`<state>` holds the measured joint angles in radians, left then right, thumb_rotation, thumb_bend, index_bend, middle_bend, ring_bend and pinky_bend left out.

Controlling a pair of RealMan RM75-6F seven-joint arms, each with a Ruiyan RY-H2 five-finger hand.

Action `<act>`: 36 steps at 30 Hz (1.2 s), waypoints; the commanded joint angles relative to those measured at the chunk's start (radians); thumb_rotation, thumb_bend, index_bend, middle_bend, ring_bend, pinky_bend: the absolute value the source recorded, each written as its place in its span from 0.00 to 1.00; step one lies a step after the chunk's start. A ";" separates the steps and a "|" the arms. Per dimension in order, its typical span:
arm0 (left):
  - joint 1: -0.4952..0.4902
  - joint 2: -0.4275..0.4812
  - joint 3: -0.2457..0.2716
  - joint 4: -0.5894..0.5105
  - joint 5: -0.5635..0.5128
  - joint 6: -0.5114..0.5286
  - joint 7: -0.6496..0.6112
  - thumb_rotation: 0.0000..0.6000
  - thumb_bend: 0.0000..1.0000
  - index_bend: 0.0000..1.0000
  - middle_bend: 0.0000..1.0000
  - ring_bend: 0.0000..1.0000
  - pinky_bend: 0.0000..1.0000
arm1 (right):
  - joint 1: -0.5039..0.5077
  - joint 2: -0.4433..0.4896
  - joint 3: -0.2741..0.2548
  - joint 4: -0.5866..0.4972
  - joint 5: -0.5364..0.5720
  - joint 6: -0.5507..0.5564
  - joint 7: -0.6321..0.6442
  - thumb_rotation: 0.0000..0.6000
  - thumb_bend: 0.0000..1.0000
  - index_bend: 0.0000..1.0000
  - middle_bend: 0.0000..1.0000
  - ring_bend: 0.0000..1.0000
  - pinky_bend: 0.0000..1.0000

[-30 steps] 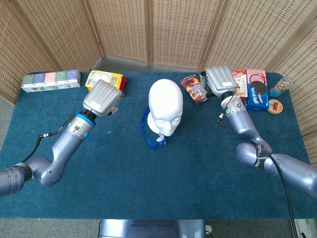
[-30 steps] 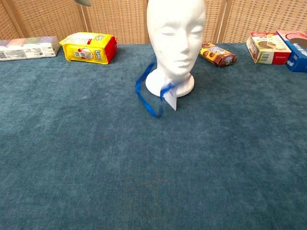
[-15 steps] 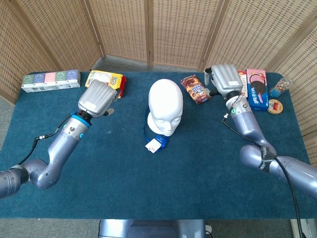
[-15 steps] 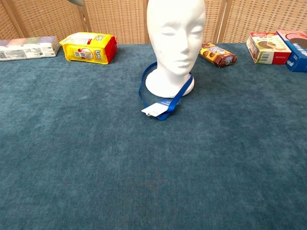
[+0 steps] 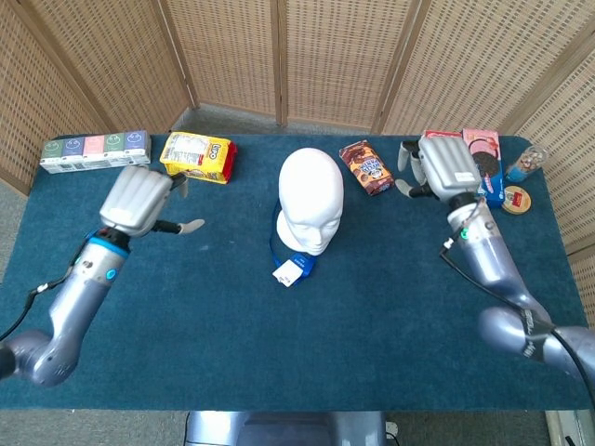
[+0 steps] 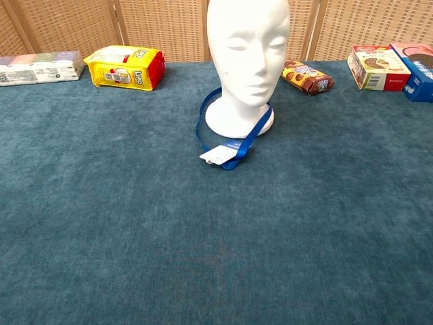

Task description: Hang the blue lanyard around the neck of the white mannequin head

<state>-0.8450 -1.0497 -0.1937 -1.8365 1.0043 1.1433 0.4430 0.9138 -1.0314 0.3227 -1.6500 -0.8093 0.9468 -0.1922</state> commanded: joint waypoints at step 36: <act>0.746 -0.026 0.382 0.069 0.489 0.459 -0.330 0.43 0.13 0.49 0.65 0.56 0.48 | -0.677 0.025 -0.346 -0.303 -0.518 0.622 -0.050 1.00 0.31 0.53 0.63 0.69 0.82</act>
<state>-0.1163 -1.0612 0.1804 -1.7783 1.4853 1.5957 0.1207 0.2582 -0.9896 -0.0105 -1.9678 -1.3097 1.5531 -0.2484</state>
